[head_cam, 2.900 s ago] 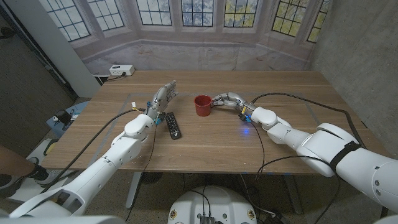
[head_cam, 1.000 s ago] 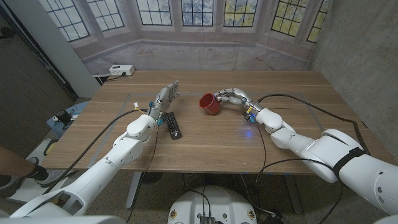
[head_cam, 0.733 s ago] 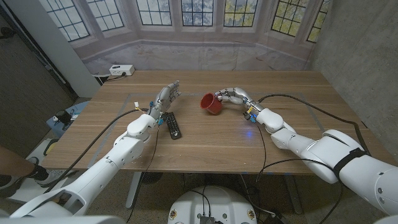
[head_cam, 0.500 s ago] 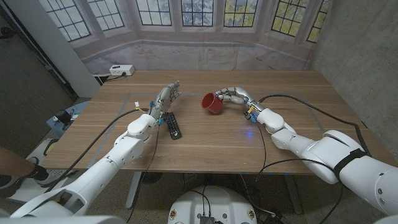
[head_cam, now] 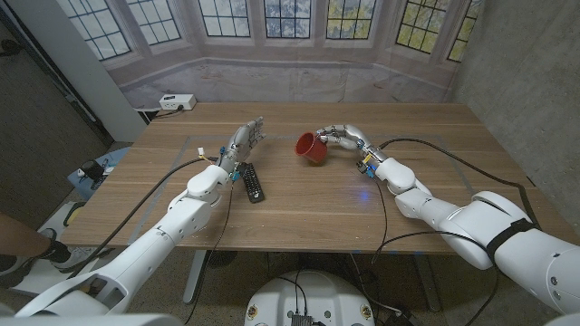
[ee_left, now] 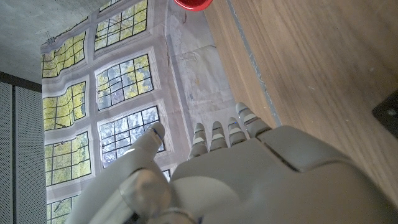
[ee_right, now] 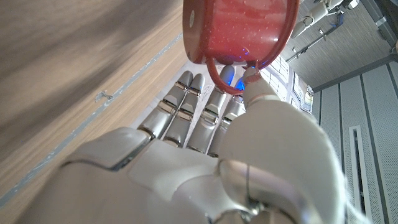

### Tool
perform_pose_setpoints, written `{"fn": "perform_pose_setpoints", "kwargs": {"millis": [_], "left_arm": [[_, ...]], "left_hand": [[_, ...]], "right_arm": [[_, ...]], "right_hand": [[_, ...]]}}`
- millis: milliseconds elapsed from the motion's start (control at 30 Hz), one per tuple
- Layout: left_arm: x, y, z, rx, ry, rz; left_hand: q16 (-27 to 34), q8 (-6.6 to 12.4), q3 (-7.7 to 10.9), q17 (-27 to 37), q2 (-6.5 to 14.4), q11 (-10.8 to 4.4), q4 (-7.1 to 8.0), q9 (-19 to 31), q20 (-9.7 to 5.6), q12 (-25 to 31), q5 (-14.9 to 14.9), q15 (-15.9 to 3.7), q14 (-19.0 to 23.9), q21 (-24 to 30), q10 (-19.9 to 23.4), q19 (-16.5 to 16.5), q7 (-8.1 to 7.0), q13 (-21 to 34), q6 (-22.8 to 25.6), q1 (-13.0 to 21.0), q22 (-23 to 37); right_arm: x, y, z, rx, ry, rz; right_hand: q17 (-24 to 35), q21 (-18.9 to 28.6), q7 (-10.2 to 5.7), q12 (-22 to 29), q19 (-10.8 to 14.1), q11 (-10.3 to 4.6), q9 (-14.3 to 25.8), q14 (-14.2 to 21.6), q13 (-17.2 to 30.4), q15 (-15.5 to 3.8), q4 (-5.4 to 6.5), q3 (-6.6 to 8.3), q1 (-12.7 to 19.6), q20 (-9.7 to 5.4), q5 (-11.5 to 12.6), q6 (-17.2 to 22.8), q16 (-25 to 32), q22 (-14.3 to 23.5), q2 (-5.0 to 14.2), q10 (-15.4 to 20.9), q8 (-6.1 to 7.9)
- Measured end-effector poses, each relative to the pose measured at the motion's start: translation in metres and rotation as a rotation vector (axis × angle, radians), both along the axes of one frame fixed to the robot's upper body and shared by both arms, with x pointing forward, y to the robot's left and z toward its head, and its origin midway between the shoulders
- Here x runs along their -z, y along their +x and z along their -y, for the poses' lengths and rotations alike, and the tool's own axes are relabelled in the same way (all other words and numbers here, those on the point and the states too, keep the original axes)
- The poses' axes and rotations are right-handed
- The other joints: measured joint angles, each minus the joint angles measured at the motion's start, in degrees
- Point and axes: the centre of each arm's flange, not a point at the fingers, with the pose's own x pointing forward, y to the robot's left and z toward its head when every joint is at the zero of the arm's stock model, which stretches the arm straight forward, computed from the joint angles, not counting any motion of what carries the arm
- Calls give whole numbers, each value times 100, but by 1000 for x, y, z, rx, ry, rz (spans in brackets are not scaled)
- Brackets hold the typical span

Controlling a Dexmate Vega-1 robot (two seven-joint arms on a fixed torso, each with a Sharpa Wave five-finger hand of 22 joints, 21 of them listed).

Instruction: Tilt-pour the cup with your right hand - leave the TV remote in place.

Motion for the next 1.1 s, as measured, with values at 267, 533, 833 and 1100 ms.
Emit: {"fn": "perform_pose_setpoints", "kwargs": {"millis": [267, 533, 833, 1100], "left_arm": [[-2, 2, 2, 5, 1, 0], [-3, 4, 4, 8, 1, -2], [-2, 6, 5, 11, -1, -7], [-2, 8, 6, 14, -3, -11]], "left_hand": [[0, 0, 0, 0, 0, 0, 0, 0, 0, 0, 0, 0, 0, 0, 0, 0, 0, 0, 0, 0, 0], [0, 0, 0, 0, 0, 0, 0, 0, 0, 0, 0, 2, 2, 0, 0, 0, 0, 0, 0, 0, 0], [0, 0, 0, 0, 0, 0, 0, 0, 0, 0, 0, 31, 32, 0, 0, 0, 0, 0, 0, 0, 0], [0, 0, 0, 0, 0, 0, 0, 0, 0, 0, 0, 31, 31, 0, 0, 0, 0, 0, 0, 0, 0]], "right_arm": [[-4, -3, 5, -3, 25, 18], [-7, -4, 9, 3, 38, 31], [-10, -5, 14, 12, 51, 43], [-10, -6, 17, 23, 63, 50]], "right_hand": [[7, 0, 32, 0, 0, 31, -1, 0, 0, 0, -24, -39, 0, 0, 0, 32, 0, 0, 0, 31, 0], [7, 0, 10, -22, 0, 8, 4, 18, 0, -18, -15, -48, 0, 0, 0, 55, 0, 0, 0, 54, -1], [6, 0, 21, -22, 0, 20, 3, 39, 0, 2, -1, -61, 25, 0, 0, 84, 0, 0, 25, 102, -1], [6, 0, 41, -22, 31, 42, 1, 69, 0, -27, -18, -78, 30, -31, 0, 105, 0, -1, 30, 123, -1]]}}
